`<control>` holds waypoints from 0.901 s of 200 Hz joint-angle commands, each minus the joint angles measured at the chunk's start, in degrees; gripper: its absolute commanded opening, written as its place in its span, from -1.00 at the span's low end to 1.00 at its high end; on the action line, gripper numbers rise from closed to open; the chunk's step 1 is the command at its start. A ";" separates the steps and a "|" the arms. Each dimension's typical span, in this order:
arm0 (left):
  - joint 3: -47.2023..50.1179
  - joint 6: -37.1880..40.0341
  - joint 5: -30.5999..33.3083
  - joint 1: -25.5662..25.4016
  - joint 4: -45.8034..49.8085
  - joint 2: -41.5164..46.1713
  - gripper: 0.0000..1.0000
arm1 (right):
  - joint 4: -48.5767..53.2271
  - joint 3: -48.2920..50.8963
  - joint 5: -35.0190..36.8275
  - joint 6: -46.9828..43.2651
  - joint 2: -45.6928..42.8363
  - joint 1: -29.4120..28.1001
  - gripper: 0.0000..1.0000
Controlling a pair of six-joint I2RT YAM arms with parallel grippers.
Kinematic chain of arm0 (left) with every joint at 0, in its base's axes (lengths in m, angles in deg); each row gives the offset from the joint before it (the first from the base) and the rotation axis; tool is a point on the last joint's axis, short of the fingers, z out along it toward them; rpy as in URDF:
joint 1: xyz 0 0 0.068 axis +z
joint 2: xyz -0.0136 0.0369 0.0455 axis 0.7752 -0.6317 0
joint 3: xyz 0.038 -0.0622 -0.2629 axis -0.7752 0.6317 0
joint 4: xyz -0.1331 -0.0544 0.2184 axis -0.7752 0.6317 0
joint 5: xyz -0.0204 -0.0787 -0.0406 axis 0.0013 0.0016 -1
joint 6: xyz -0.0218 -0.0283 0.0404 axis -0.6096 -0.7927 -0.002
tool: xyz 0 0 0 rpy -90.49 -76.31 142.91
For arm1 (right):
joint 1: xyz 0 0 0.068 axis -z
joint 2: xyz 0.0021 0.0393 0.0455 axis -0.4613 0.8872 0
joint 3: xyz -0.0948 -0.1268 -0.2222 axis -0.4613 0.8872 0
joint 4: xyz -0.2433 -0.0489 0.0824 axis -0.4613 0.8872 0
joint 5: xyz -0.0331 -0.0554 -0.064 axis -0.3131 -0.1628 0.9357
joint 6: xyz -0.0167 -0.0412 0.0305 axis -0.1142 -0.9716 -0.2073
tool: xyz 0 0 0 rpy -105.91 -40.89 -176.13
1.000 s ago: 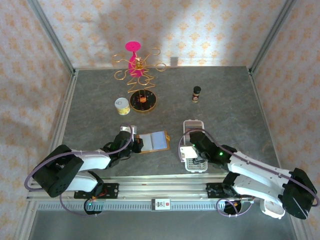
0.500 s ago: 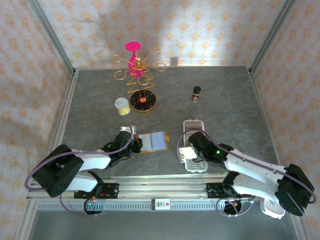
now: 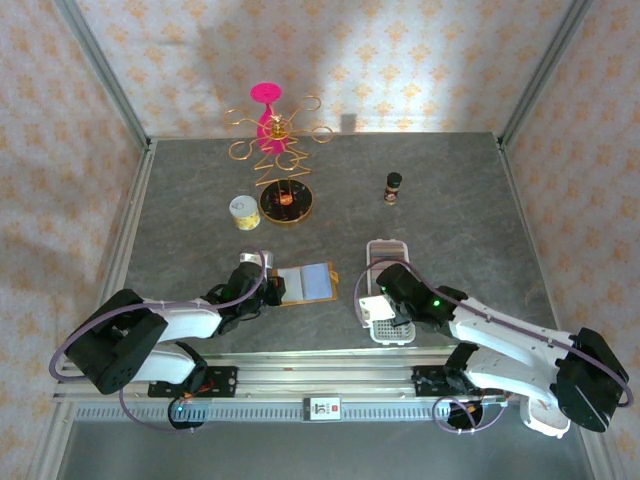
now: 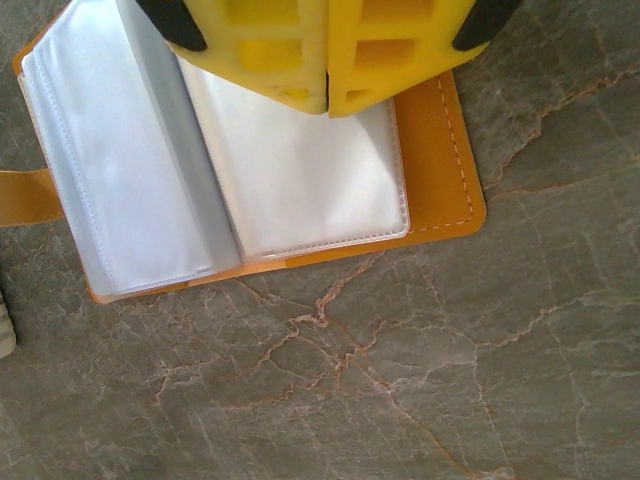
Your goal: Put the credit cards into the card holder
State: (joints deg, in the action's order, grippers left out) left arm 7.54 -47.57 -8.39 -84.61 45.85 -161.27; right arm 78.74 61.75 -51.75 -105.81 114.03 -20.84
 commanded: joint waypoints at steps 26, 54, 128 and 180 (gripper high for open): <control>-1.03 1.54 1.02 -0.48 0.84 -0.88 -0.97 | 0.99 -1.71 1.22 0.50 -1.92 0.41 -0.50; -1.09 1.49 0.90 -0.50 0.75 -0.94 -0.97 | 1.01 -1.62 1.49 0.52 -2.76 0.41 -0.57; -1.03 1.44 0.85 -0.50 0.48 -1.24 -0.97 | 1.82 -1.76 2.28 1.13 -3.82 0.41 -0.71; -1.19 1.35 0.60 -0.50 0.21 -1.73 -0.97 | 2.87 -2.35 2.37 1.39 -4.74 0.41 -0.78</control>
State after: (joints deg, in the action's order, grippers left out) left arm 7.43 -47.60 -8.39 -84.61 45.74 -161.82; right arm 80.42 61.58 -51.90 -105.02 110.47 -20.84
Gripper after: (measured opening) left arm 0.051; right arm 0.121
